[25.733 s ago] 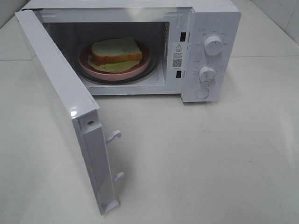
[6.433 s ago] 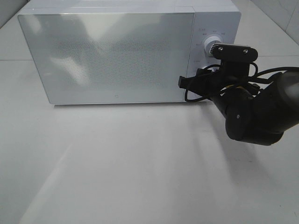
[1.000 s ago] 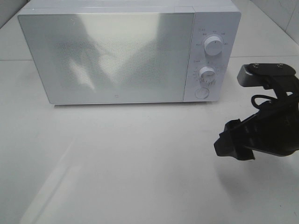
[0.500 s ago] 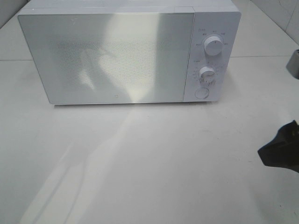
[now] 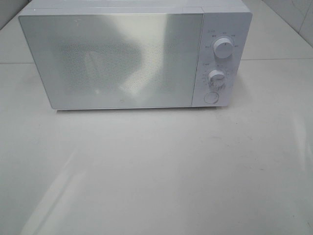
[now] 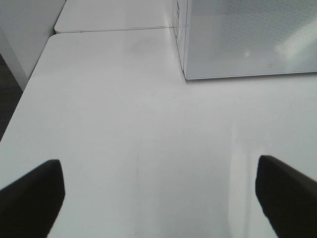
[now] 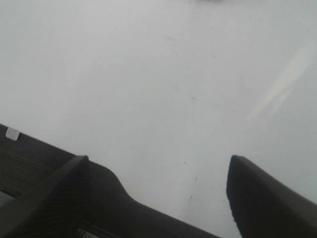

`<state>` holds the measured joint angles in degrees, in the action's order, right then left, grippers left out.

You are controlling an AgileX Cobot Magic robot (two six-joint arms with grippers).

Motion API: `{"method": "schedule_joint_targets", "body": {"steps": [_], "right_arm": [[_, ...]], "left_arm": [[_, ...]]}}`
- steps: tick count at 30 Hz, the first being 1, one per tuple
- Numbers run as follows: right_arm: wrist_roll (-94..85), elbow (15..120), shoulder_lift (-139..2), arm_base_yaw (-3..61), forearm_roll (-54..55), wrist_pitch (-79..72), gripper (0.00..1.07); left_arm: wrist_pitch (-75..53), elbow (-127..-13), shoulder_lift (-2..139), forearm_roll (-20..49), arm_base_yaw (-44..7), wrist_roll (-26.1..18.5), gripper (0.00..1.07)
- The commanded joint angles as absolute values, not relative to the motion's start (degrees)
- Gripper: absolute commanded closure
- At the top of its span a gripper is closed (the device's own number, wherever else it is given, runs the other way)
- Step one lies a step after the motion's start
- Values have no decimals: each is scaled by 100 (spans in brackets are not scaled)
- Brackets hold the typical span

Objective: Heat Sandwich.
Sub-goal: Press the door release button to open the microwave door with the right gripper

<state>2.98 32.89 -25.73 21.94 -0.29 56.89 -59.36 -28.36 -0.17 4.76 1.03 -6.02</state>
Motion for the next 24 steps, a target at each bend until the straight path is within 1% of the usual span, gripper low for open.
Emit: {"method": "schedule_joint_targets", "body": {"steps": [1,4,7,10,14,24], "right_arm": [[361,3157,-2303,1914,-103,5770,33],[355,3014,-1868,1375,-109,5798,33],[327,3008,-1679,1192,-109,5810,33],[172,3002,-1243,859,-155,5838,33],[166,2899,-837,733,-149,5942,33],[172,2899,86,733,-149,5942,33]], "left_arm": [[-5896,-2830,-178,539,115,-550,7],[-5896,-2830,-178,539,115,-550,7],[-5896,-2830,-178,539,115,-550,7],[-5896,-2830,-178,539,115,-550,7],[-5896,-2830,-178,539,115,-550,7],[-5896,-2830,-178,539,115,-550,7]]}}
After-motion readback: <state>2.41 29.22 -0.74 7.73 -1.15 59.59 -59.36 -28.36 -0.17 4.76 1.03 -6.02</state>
